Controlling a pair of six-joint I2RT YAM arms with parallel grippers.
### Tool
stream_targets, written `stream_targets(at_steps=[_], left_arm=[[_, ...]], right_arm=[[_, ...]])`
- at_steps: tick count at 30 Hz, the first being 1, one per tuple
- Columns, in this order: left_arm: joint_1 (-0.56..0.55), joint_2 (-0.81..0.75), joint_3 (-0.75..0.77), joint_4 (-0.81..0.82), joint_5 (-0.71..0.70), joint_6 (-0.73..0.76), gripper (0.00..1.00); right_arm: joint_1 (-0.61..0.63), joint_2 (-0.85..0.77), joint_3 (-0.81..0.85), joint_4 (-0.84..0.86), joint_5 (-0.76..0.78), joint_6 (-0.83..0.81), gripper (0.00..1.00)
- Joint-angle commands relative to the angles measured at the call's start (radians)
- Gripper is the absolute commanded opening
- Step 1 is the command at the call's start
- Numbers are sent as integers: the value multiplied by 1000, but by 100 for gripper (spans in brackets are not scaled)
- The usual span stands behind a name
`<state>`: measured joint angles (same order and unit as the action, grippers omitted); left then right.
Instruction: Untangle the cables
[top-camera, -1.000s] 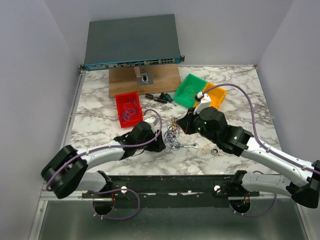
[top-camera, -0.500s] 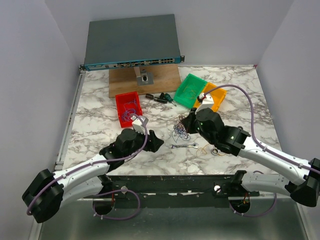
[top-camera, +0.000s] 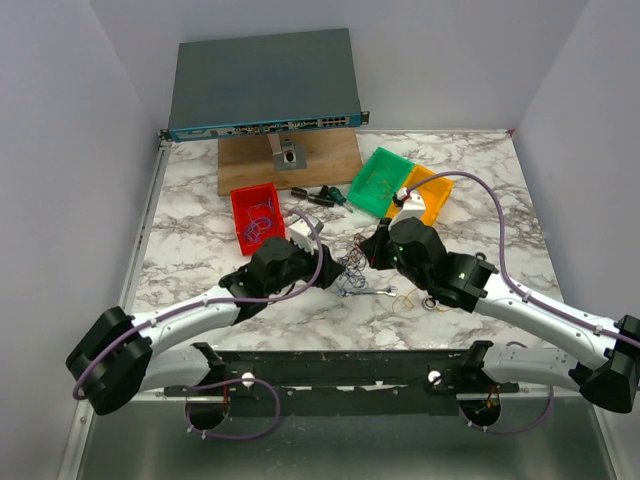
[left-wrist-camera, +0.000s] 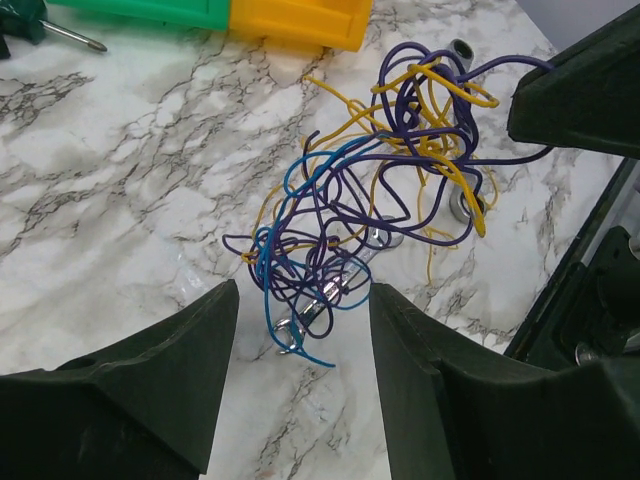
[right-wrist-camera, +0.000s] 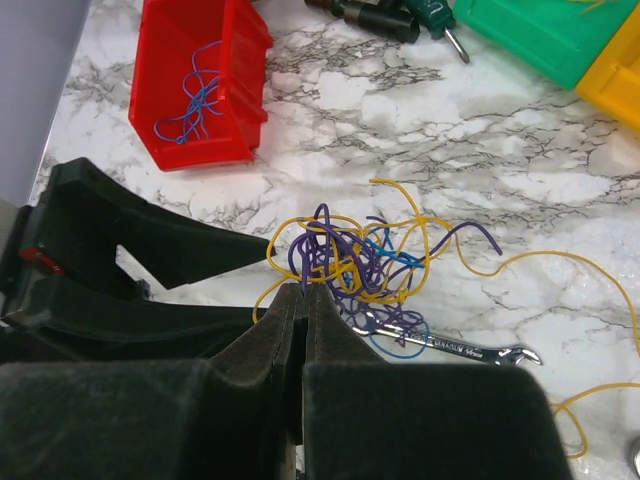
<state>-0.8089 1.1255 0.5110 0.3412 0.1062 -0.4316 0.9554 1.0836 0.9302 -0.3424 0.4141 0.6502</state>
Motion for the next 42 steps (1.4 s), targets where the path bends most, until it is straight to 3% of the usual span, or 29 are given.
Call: stream_targets(at_steps=[1, 6, 12, 13, 15, 19, 24, 30, 34, 39, 42], left_arm=[[-18, 76, 45, 33, 47, 12, 57], [-22, 174, 93, 12, 24, -8, 58], [-23, 287, 153, 32, 85, -41, 50], [-22, 295, 155, 46, 100, -43, 39], [-22, 303, 171, 15, 67, -52, 0], [8, 240, 133, -33, -13, -84, 0], [155, 81, 7, -12, 97, -167, 0], [413, -93, -172, -26, 186, -337, 0], [457, -235, -220, -116, 99, -350, 0], [471, -397, -230, -245, -17, -350, 0], [476, -473, -214, -387, -166, -374, 0]], right_arm=[[1, -10, 16, 24, -21, 5, 1], [1, -20, 21, 31, -32, 2, 1], [0, -25, 33, 26, -25, -13, 1], [1, -25, 35, 22, -21, -11, 1], [0, -31, 36, 13, 2, -11, 1], [0, -32, 44, -74, 163, 6, 1], [-45, 15, 53, -234, 376, 38, 1], [-317, -39, 31, -325, 383, 79, 1], [-422, -136, 7, -299, 412, 96, 1], [-430, -173, 28, -301, 515, 116, 1], [-431, -194, 54, -354, 644, 186, 1]])
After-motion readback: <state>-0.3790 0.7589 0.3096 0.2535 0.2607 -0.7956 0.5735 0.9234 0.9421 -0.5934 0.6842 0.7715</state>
